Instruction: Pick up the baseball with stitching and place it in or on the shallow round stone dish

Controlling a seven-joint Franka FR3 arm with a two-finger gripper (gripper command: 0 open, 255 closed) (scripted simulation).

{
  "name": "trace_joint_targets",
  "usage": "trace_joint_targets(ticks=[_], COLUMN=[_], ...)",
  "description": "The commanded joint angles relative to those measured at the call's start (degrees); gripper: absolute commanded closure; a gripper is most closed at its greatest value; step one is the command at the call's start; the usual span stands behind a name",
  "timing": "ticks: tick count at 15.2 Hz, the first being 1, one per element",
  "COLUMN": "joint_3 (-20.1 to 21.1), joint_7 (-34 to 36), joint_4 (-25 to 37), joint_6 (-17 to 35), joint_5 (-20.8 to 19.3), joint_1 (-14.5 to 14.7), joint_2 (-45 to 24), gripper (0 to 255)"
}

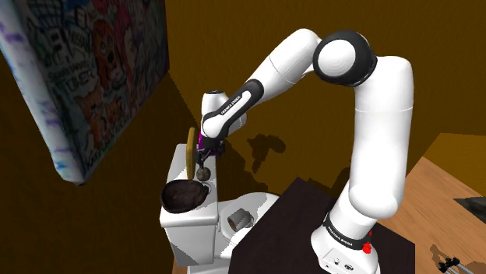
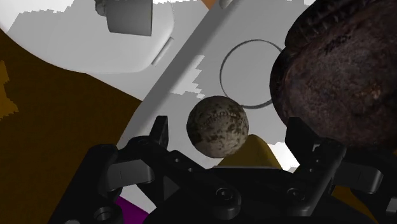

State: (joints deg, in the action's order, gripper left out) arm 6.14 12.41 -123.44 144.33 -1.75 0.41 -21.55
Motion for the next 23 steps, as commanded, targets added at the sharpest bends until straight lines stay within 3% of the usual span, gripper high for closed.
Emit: trace_joint_targets(ticks=[1, 3, 10, 18, 19, 23], joint_3=[-0.6, -1.0, -1.5, -1.5, -1.5, -1.5], joint_7=[0.8, 1.2, 1.5, 1.5, 1.5, 1.5], joint_4=[4.0, 6.7, 7.7, 7.7, 7.7, 7.7], joint_6=[0.9, 1.4, 5.4, 5.4, 5.4, 5.4], joint_5=[-0.8, -1.2, -1.7, -1.7, -1.7, -1.7], joint_1=[0.5, 0.8, 1.2, 1.2, 1.2, 1.2], joint_2=[-5.0, -8.2, -13.2, -13.2, -13.2, -13.2], gripper=[0, 0, 0, 0, 255, 255])
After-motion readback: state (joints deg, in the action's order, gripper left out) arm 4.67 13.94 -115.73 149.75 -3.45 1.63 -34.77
